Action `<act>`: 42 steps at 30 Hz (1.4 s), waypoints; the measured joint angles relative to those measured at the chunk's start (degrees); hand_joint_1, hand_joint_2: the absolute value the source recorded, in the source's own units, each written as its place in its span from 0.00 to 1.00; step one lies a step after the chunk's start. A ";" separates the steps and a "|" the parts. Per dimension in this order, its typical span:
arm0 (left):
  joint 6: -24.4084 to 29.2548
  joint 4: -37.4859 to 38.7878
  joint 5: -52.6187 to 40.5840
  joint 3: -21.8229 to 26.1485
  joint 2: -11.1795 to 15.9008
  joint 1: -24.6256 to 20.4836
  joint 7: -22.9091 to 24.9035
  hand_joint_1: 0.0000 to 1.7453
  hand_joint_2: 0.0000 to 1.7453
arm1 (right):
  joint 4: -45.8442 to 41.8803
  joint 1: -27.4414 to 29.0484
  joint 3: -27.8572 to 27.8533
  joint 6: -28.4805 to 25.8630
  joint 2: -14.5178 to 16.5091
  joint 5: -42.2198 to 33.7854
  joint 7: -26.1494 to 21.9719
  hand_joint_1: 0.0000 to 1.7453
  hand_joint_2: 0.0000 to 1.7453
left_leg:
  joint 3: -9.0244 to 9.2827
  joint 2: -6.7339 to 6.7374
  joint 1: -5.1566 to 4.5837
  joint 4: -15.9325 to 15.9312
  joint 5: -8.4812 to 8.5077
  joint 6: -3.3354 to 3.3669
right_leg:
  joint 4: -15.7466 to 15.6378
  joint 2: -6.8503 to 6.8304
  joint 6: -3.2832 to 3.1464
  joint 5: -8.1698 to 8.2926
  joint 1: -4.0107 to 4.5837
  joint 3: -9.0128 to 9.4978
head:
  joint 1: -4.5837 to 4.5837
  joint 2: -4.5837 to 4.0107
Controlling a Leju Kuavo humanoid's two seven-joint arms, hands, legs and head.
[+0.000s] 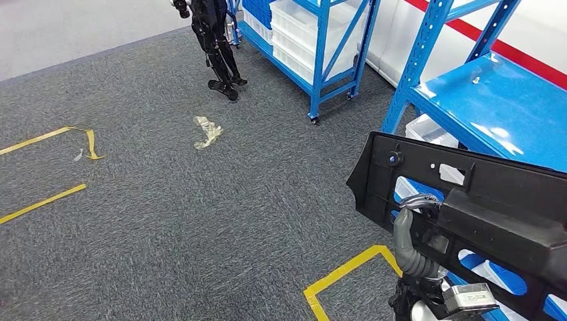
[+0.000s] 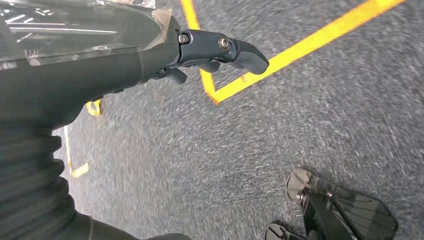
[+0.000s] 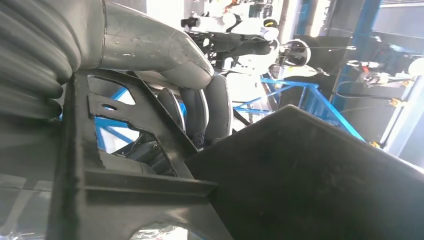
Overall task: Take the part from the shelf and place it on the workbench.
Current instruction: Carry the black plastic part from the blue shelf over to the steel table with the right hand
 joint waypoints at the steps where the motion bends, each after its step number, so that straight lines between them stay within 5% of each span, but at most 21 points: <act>1: 0.10 -0.01 0.04 0.07 -0.07 -0.08 0.22 0.00 1.00 | 0.08 -0.17 -0.01 0.26 0.01 -0.20 0.00 1.00 1.00 | -1.03 1.67 0.04 2.24 -1.38 -0.26 | -0.20 -0.64 -0.36 0.08 -0.15 0.11 | -0.12 0.00; 3: 0.18 0.01 0.04 0.14 -0.28 -0.33 0.97 0.00 1.00 | 0.41 -0.67 -0.07 1.10 0.00 -0.63 0.00 1.00 1.00 | -4.73 3.88 0.40 9.78 -5.07 -0.85 | -0.24 -2.13 -0.78 -0.01 0.01 0.18 | -0.27 0.00; 5: 0.30 0.02 0.05 0.25 -0.51 -0.40 1.94 0.00 1.00 | 1.27 -1.86 -0.09 2.30 0.04 -0.88 0.02 1.00 1.00 | -7.32 4.28 1.00 14.61 -6.20 -1.34 | -0.23 -3.73 -0.83 -0.08 0.11 0.13 | -0.28 0.00; 7: 0.70 0.02 0.11 0.39 -0.69 -0.36 2.78 0.00 1.00 | 2.35 -3.39 -0.02 3.42 0.18 -0.93 0.08 1.00 1.00 | -5.71 4.92 1.52 11.14 -3.54 -1.64 | -0.22 -5.01 -0.75 -0.15 0.09 0.18 | -0.30 0.00; 9: 1.33 0.02 0.31 0.54 -0.88 -0.50 3.39 0.00 1.00 | 3.23 -4.81 0.06 4.23 0.34 -0.95 0.13 1.00 1.00 | -1.78 7.33 1.59 3.75 -0.56 -1.68 | -0.19 -5.90 -0.43 -0.36 0.23 0.38 | -0.32 0.00; 12: 2.18 0.02 0.68 0.93 -1.20 -1.00 3.87 0.00 1.00 | 4.49 -6.88 0.14 5.24 0.57 -1.04 0.17 1.00 1.00 | 0.53 9.22 0.94 -0.89 0.37 -1.05 | -0.11 -7.11 0.42 -0.79 0.78 0.65 | 0.00 0.00; 15: 2.63 0.02 0.76 1.22 -1.23 -1.08 3.83 0.00 1.00 | 6.26 -9.08 0.41 6.06 1.11 -1.10 0.22 1.00 1.00 | 0.49 7.29 0.48 -1.27 0.65 0.15 | -0.19 -8.02 1.37 -1.06 0.50 1.06 | 0.23 0.01; 17: 2.70 0.01 0.69 1.34 -1.16 -1.07 3.47 0.00 1.00 | 7.47 -10.44 0.58 6.33 1.40 -1.16 0.24 1.00 1.00 | 0.82 6.00 0.61 -1.80 1.11 1.05 | 2.58 -5.54 1.46 -2.68 0.29 -0.09 | 0.25 0.01; 19: 2.39 0.01 0.32 1.36 -0.98 -1.15 3.02 0.00 1.00 | 8.51 -10.97 0.57 6.13 1.36 -1.39 0.23 1.00 1.00 | 0.81 4.49 0.67 -1.92 1.35 1.57 | 10.04 -2.42 0.93 -5.74 0.22 -3.78 | 0.29 0.01; 21: 1.79 0.01 -0.26 1.33 -0.81 -1.12 2.85 0.00 1.00 | 9.25 -10.66 0.44 5.50 1.19 -1.65 0.21 1.00 1.00 | 0.74 2.62 0.54 -1.88 1.41 1.72 | 16.54 -1.55 0.88 -7.45 0.36 -7.38 | 0.32 0.01; 22: 1.48 0.02 -0.52 1.32 -0.73 -1.05 2.84 0.00 1.00 | 9.46 -10.40 0.36 5.15 1.12 -1.73 0.19 1.00 1.00 | 0.77 1.66 0.46 -1.85 1.42 1.74 | 16.67 -1.37 1.14 -6.91 0.43 -7.81 | 0.33 0.01; 24: 1.01 0.02 -0.94 1.28 -0.53 -0.95 2.85 0.00 1.00 | 9.61 -9.96 0.20 4.68 0.96 -1.78 0.16 1.00 1.00 | 0.94 -0.11 0.40 -1.79 1.42 1.71 | 10.34 -0.35 1.82 -3.50 0.49 -5.49 | 0.33 0.01; 26: 0.79 0.02 -1.15 1.26 -0.34 -0.94 2.85 0.00 1.00 | 9.61 -9.70 0.09 4.48 0.77 -1.77 0.15 1.00 1.00 | 0.87 -1.55 0.30 -1.62 1.38 1.48 | 2.78 1.98 1.79 -0.26 0.49 -2.33 | 0.33 -0.01; 28: 0.74 0.02 -1.26 1.25 -0.23 -0.85 2.84 0.00 1.00 | 9.60 -9.49 0.09 4.39 0.69 -1.76 0.15 1.00 1.00 | 0.48 -2.58 0.23 -1.54 1.48 0.94 | 0.35 2.85 1.10 0.78 0.66 -1.31 | 0.28 -0.01; 30: 0.70 0.01 -1.50 1.23 -0.04 -0.62 2.80 0.00 1.00 | 9.55 -9.32 0.05 4.13 0.70 -1.66 0.15 1.00 1.00 | 0.12 -3.05 0.21 -1.52 1.56 0.36 | 0.08 1.64 0.43 1.09 0.50 -1.20 | 0.23 0.00; 32: 0.66 0.01 -1.66 1.20 0.13 -0.51 2.69 0.00 1.00 | 9.33 -9.00 0.01 3.74 0.77 -1.45 0.15 1.00 1.00 | -0.93 -0.65 0.08 0.52 0.04 -0.20 | -0.37 0.39 -0.28 1.31 0.14 -0.97 | -0.14 0.00; 34: 0.40 0.02 -1.70 1.15 0.21 -0.65 2.60 0.00 1.00 | 9.02 -8.27 -0.02 3.50 0.79 -1.29 0.16 1.00 1.00 | -4.11 2.80 0.23 7.09 -3.56 -0.81 | -0.54 -1.11 -0.84 1.24 0.19 -0.84 | -0.56 0.00; 36: -0.04 0.02 -1.75 1.08 0.28 -0.71 2.57 0.00 1.00 | 8.87 -7.49 -0.07 3.41 0.76 -1.13 0.17 1.00 1.00 | -7.51 4.01 0.72 13.83 -6.07 -1.38 | -0.54 -2.80 -1.08 1.10 0.30 -0.83 | -0.62 0.00; 37: -0.20 0.02 -1.79 1.06 0.31 -0.67 2.57 0.00 1.00 | 8.86 -7.18 -0.07 3.40 0.77 -1.02 0.17 1.00 1.00 | -7.87 4.25 1.01 14.50 -5.79 -1.62 | -0.53 -3.58 -1.10 1.02 0.29 -0.82 | -0.64 -0.01; 40: -0.33 0.02 -1.73 1.03 0.46 -0.61 2.58 0.00 1.00 | 8.57 -6.39 -0.08 3.31 0.80 -0.70 0.20 1.00 1.00 | -2.81 6.65 1.64 5.30 -1.24 -2.02 | -0.49 -5.54 -0.59 0.63 0.28 -0.48 | -0.67 0.00; 42: -0.14 0.02 -1.25 1.05 0.51 -0.80 2.48 0.00 1.00 | 7.97 -5.76 -0.13 3.12 0.80 -0.54 0.25 1.00 1.00 | 0.45 8.59 1.44 -0.30 0.32 -1.62 | -0.42 -6.61 0.16 0.16 0.64 -0.11 | -0.52 0.00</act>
